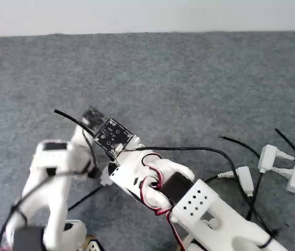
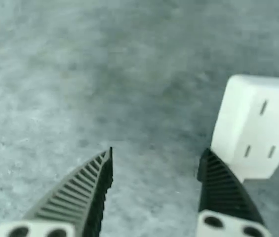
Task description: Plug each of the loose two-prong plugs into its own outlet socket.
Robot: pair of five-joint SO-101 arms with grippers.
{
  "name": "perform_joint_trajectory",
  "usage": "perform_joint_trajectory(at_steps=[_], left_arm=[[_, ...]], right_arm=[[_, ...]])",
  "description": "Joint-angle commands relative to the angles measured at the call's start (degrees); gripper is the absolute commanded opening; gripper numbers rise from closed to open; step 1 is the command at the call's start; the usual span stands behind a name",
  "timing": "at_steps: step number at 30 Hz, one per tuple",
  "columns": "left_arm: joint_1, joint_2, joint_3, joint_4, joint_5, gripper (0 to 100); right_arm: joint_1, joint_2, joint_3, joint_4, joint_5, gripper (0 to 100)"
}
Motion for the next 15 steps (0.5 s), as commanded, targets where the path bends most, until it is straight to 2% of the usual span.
perform_joint_trajectory(at_steps=[1,6,12,13,15], left_arm=[[3.0,-20.0,12.4,-4.7,-1.6,26],[4.4,-35.9,21.0,-4.7,-1.8,26],[4.5,-39.5,22.7,-5.0,-1.3,25],[4.6,-39.5,22.7,-5.0,-0.2,25],[4.6,-39.6,22.7,-5.0,6.8,25]], right_arm=[[-0.3,0.3,-0.6,-1.3,-1.1,0.8],[-0.3,0.3,-0.6,-1.1,-1.1,0.8],[0.4,0.3,-0.6,-0.8,-3.2,0.8],[1.5,0.3,-0.6,-0.8,-4.5,0.8],[4.4,0.3,-0.6,-1.2,-6.7,0.8]])
